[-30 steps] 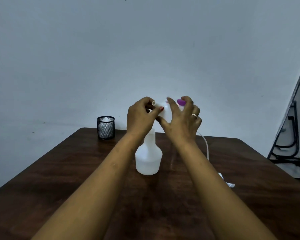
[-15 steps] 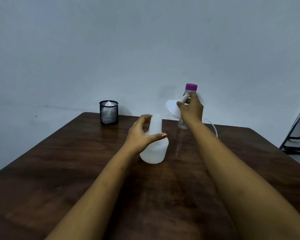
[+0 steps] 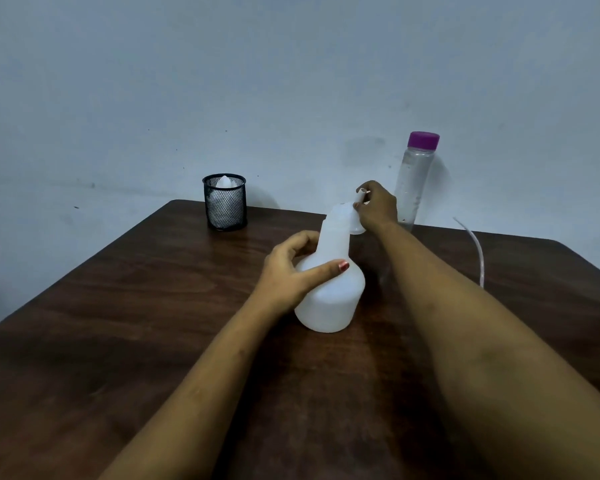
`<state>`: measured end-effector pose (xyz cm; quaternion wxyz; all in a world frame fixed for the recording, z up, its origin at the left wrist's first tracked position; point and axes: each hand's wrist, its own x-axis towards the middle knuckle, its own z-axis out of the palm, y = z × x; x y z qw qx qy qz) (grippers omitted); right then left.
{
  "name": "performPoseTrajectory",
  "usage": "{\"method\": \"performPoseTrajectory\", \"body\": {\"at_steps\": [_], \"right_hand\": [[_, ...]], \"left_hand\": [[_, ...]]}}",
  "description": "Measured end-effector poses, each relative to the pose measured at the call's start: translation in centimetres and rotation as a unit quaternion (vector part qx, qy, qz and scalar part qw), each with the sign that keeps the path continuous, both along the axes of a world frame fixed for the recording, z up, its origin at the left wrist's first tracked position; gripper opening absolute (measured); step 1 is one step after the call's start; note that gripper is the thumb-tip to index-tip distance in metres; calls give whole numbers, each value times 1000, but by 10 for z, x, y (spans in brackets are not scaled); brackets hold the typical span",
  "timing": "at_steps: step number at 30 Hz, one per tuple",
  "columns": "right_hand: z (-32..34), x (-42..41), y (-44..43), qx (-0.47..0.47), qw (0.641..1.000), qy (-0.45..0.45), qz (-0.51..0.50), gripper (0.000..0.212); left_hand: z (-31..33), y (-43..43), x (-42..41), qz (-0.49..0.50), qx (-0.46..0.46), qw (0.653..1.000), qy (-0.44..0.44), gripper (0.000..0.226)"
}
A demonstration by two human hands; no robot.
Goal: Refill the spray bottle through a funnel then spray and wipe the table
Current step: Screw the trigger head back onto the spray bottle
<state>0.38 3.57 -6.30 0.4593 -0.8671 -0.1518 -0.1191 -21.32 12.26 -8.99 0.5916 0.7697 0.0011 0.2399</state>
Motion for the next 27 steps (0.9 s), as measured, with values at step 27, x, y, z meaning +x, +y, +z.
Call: {"method": "performPoseTrajectory", "body": {"at_steps": [27], "right_hand": [[47,-150,-113,-108,966,68,224,26]], "left_hand": [[11,-9,-10,-31,-23,998,49,36]]}}
